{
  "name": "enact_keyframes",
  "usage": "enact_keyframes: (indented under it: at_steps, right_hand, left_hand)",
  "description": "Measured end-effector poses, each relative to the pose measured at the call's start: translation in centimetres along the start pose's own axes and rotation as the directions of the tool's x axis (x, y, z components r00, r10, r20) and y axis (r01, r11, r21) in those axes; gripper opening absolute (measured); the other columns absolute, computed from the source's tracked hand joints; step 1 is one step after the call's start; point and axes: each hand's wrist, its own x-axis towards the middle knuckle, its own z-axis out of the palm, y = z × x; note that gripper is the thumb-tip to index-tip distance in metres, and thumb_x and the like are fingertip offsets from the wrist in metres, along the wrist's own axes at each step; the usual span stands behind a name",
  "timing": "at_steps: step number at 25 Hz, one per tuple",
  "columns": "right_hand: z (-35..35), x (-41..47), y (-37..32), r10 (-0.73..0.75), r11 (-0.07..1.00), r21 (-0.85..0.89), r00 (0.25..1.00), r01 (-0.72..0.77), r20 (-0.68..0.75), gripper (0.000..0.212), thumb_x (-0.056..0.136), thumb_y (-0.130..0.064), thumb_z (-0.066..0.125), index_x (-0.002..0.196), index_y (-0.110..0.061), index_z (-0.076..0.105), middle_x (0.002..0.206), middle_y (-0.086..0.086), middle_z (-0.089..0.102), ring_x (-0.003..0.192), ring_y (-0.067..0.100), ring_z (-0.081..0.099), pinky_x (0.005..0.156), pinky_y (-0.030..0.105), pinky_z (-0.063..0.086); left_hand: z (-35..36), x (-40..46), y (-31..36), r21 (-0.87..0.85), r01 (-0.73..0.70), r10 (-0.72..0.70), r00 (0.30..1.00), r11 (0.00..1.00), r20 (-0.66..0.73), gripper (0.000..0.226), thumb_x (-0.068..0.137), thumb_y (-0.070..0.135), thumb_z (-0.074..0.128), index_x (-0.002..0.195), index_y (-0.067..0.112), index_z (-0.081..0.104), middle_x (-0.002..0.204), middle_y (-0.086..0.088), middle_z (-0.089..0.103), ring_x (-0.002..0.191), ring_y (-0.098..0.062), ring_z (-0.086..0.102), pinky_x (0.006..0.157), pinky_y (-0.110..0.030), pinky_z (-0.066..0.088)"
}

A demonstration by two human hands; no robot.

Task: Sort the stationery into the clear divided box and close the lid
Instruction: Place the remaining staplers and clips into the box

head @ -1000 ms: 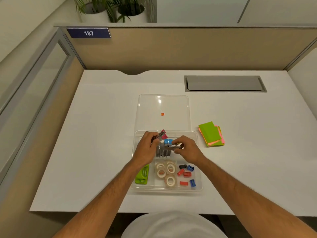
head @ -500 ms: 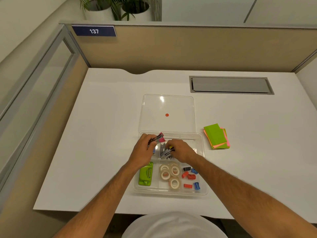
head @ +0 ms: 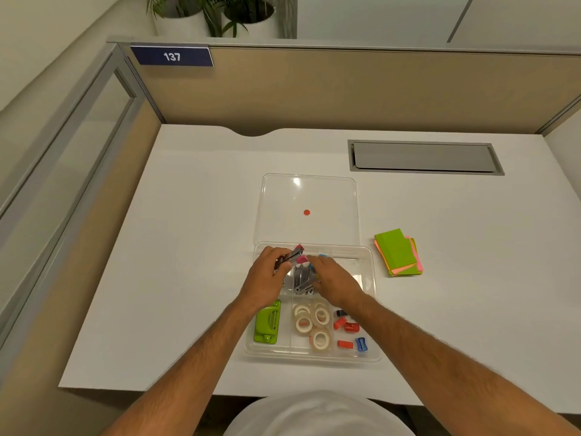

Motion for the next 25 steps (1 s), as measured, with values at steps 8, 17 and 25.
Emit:
enact_keyframes:
  at_steps: [8, 17, 25]
  right_hand:
    - [-2.2, 0.9, -0.1, 0.155, 0.896, 0.438, 0.975, -0.07, -0.161, 0.03, 0.085, -0.013, 0.063, 0.115, -0.016, 0.067, 0.108, -0.002, 0.069, 0.098, 0.009, 0.06, 0.087, 0.026, 0.05]
    - [-1.1, 0.5, 1.4, -0.01, 0.931, -0.361, 0.992, 0.054, 0.122, 0.021, 0.085, -0.025, 0.061, 0.105, -0.03, 0.064, 0.099, 0.001, 0.065, 0.097, 0.019, 0.044, 0.077, 0.034, 0.033]
    - [-1.2, 1.8, 1.4, -0.088, 0.928, -0.365, 0.996, 0.079, -0.008, 0.02, 0.096, -0.021, 0.05, 0.115, -0.016, 0.055, 0.111, 0.007, 0.056, 0.094, 0.024, 0.052, 0.076, 0.036, 0.044]
  left_hand:
    - [1.5, 0.9, 1.2, -0.211, 0.124, -0.136, 0.99, 0.97, -0.043, 0.02, 0.099, 0.022, 0.054, 0.116, 0.03, 0.061, 0.102, 0.015, 0.065, 0.09, 0.0, 0.06, 0.074, -0.017, 0.046]
    - [1.6, 1.4, 1.3, -0.201, 0.159, -0.17, 0.985, 0.967, -0.037, 0.022, 0.098, 0.023, 0.055, 0.119, 0.028, 0.06, 0.102, 0.012, 0.065, 0.09, -0.006, 0.06, 0.076, -0.024, 0.047]
    - [1.5, 1.0, 1.0, -0.171, 0.121, -0.129, 0.991, 0.978, -0.037, 0.022, 0.097, 0.022, 0.055, 0.116, 0.031, 0.062, 0.1, 0.015, 0.065, 0.086, 0.003, 0.058, 0.072, -0.02, 0.046]
